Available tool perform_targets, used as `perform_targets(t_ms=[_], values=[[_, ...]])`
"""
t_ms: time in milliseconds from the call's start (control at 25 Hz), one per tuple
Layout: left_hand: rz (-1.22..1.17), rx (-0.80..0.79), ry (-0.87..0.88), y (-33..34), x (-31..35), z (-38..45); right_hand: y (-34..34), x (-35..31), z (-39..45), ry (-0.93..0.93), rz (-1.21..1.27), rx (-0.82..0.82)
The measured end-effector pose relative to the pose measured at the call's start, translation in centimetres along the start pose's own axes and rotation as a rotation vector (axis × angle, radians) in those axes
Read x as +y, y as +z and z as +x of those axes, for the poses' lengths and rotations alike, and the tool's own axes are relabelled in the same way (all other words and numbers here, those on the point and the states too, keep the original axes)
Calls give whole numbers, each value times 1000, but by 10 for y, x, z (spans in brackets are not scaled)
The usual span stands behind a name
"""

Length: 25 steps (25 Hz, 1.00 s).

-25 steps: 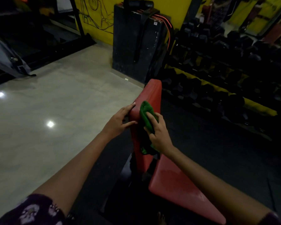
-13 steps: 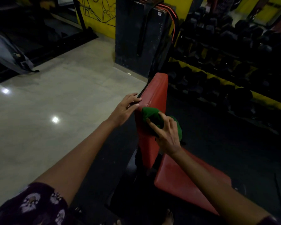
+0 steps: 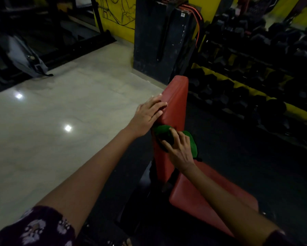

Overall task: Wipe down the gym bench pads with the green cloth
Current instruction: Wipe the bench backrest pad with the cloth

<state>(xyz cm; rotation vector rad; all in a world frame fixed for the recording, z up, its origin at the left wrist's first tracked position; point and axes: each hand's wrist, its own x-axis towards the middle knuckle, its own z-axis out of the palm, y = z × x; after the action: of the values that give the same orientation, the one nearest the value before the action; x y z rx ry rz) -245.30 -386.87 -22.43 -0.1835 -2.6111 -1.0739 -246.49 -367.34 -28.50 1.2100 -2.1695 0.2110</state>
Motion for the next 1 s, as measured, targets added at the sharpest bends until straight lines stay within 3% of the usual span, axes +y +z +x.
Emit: perform_targets(t_ms=[160, 400, 720, 920, 1000], values=[[29, 119, 19, 19, 5, -8, 3, -8, -14, 28, 39, 2], [176, 366, 251, 39, -18, 0, 42, -12, -35, 13, -68, 127], [215, 459, 461, 44, -42, 9, 61, -28, -50, 105, -143, 152], [297, 583, 484, 53, -50, 15, 97, -32, -127, -9, -171, -118], [336, 634, 471, 59, -47, 13, 95, -32, -136, 23, -148, -137]])
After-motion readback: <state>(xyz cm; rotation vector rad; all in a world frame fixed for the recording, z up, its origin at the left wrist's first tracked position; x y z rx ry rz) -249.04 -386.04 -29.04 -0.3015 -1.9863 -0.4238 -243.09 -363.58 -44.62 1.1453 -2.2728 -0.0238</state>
